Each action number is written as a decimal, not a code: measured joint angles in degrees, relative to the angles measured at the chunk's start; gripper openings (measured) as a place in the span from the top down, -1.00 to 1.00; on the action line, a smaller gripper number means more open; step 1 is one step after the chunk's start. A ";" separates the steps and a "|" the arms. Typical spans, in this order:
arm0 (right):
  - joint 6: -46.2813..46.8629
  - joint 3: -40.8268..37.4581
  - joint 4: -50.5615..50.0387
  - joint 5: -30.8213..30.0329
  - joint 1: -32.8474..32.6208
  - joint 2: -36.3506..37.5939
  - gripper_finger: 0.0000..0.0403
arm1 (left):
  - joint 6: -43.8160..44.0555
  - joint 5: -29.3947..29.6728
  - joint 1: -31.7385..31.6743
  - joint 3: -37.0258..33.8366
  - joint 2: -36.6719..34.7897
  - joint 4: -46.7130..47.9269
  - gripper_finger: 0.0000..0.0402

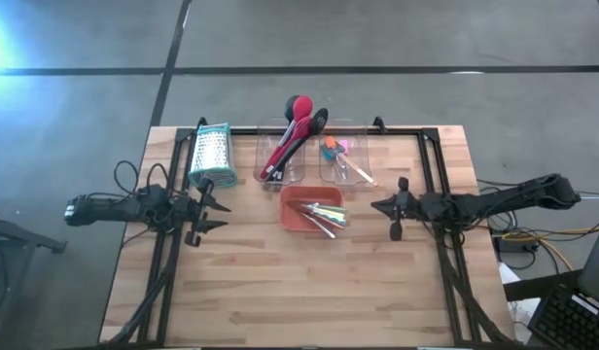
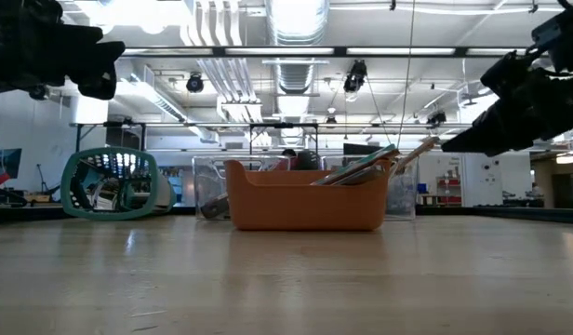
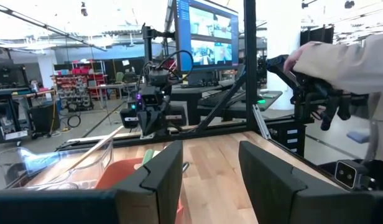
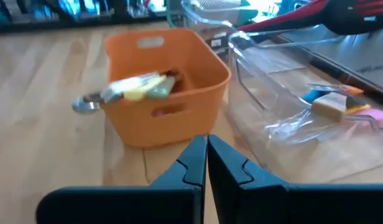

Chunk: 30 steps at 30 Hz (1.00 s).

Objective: Pick & Place Kitchen Items
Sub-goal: Return to Home Position

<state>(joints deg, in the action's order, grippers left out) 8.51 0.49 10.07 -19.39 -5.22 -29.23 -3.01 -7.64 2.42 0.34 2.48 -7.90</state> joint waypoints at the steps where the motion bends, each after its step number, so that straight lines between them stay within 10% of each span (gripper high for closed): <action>1: 1.49 0.00 0.20 -0.01 -0.01 0.29 0.96 | 0.02 0.00 0.00 0.00 0.00 -0.02 0.19; 30: 4.38 0.02 -0.53 -0.08 0.03 21.74 0.96 | 0.00 0.00 -0.07 0.00 0.00 0.02 0.19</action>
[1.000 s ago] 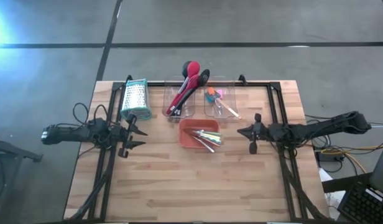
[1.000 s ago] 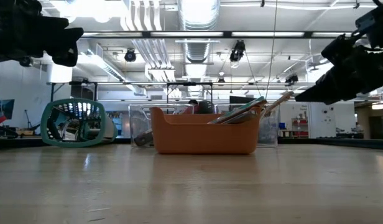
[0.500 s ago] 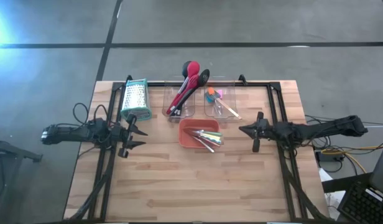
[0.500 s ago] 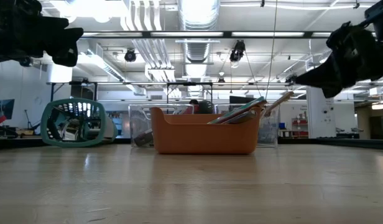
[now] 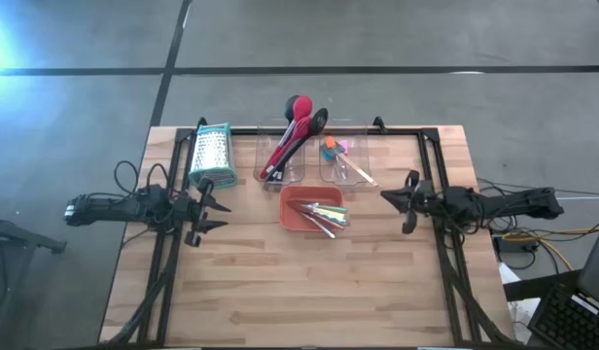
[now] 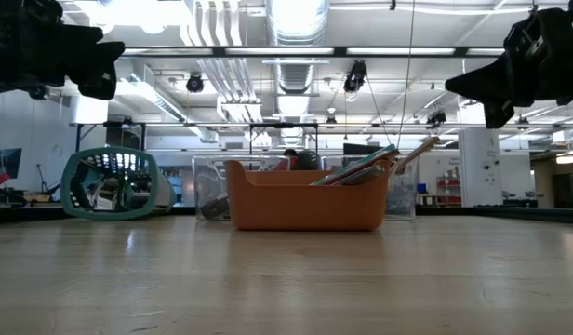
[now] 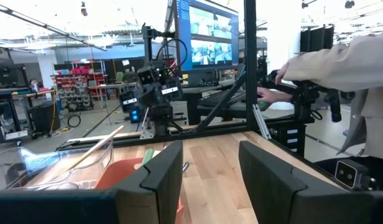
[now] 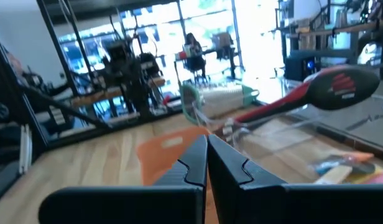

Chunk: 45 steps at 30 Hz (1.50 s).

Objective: Pick & Place Kitchen Items
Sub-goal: Return to Home Position

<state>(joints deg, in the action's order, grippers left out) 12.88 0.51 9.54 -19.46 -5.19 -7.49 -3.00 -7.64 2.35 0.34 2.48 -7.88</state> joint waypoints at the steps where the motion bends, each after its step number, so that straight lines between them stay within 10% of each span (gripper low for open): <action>1: 0.00 0.00 0.00 0.00 0.00 0.84 0.96 | 0.00 0.00 0.00 0.00 0.00 0.00 0.19; 45: 0.02 0.02 -0.13 -0.02 -0.04 1.77 0.96 | 0.02 0.00 0.04 0.00 0.01 0.00 0.19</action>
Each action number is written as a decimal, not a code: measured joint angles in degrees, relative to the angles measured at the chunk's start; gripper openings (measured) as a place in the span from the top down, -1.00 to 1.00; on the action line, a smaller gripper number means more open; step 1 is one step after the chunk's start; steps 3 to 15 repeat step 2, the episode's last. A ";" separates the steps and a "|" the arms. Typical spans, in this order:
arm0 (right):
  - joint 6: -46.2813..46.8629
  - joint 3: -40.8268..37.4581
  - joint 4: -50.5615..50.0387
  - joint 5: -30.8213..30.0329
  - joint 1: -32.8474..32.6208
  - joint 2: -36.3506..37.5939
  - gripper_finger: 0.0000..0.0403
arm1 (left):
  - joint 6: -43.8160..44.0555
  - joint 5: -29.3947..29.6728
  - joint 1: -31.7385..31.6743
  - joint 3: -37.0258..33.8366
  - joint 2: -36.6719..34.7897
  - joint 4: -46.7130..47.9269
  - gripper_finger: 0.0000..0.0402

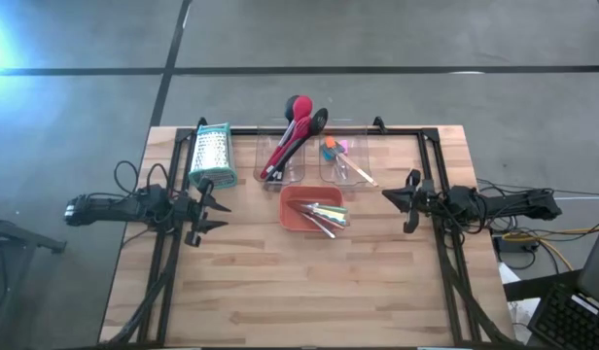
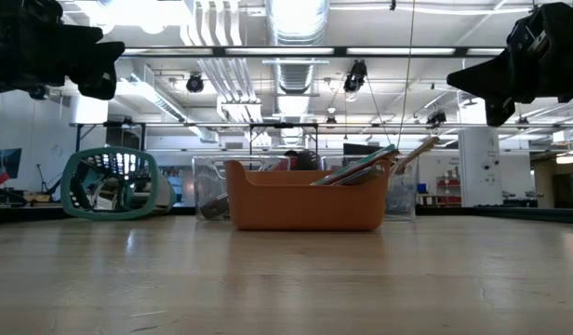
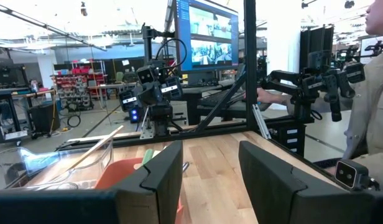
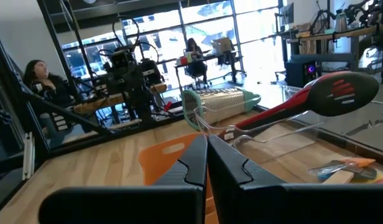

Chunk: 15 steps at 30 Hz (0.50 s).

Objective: Pick & Place Kitchen Items
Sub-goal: Return to Home Position

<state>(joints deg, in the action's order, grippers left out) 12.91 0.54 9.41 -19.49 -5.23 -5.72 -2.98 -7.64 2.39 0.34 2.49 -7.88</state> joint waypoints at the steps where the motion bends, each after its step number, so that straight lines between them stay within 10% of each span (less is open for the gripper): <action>1: 0.00 0.00 0.02 0.00 0.00 0.00 0.96 | 0.00 0.00 0.00 0.00 0.01 0.00 0.19; 15: 0.00 0.00 0.02 0.00 0.00 0.00 0.96 | -0.02 0.00 0.00 0.00 0.01 0.00 0.19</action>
